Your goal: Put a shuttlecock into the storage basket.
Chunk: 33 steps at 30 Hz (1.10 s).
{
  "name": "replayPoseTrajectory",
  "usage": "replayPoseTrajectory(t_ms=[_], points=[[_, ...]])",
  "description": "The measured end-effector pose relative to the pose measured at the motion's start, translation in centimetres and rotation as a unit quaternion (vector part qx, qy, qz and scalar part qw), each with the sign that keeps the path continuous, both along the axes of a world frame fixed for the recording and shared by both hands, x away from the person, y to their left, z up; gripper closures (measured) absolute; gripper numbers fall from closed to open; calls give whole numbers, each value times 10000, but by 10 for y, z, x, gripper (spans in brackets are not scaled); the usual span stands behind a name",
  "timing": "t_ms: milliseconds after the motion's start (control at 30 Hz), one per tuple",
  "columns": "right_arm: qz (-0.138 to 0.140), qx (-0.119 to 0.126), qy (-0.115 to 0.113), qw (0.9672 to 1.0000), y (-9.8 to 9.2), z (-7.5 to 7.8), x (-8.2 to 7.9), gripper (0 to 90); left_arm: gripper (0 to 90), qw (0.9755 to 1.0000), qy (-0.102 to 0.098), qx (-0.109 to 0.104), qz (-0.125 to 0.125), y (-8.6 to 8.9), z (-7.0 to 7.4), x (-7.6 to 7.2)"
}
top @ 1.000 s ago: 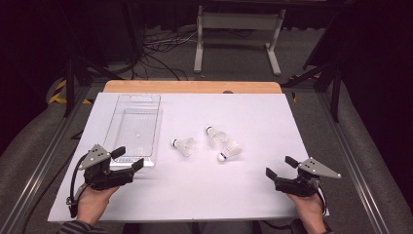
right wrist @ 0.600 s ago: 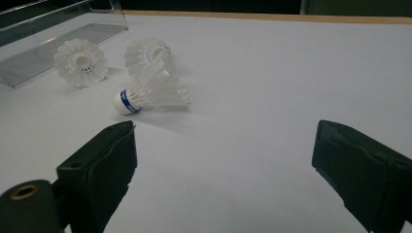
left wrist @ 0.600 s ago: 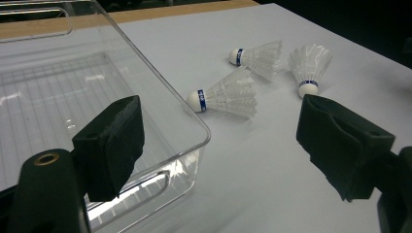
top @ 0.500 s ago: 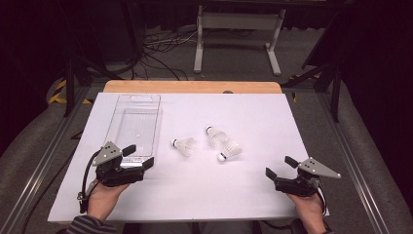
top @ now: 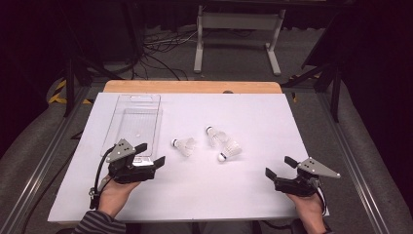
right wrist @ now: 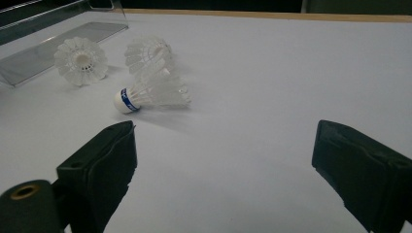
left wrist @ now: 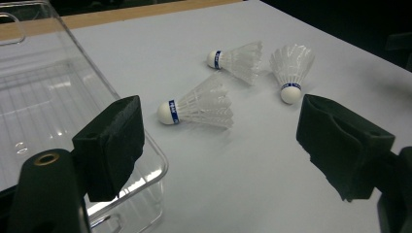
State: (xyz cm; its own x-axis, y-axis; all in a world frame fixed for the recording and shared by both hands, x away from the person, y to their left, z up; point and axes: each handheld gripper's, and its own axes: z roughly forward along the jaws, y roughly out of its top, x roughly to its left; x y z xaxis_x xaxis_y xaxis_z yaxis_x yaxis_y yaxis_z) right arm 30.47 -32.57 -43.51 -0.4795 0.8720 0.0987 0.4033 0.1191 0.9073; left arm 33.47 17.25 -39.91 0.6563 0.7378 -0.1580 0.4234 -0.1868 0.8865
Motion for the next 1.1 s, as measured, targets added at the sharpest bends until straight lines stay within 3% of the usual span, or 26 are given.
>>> replayPoseTrajectory(t_ms=[767, 1100], points=[[27, 2, -1, 10000, 1, 0, 0, 100, 195, 9999, 143, -35, -82, -40, -1, 26], [38, 2, -5, 10000, 1, 0, 0, 100, 197, 9997, 174, 48, -138, -55, 0, 37]])
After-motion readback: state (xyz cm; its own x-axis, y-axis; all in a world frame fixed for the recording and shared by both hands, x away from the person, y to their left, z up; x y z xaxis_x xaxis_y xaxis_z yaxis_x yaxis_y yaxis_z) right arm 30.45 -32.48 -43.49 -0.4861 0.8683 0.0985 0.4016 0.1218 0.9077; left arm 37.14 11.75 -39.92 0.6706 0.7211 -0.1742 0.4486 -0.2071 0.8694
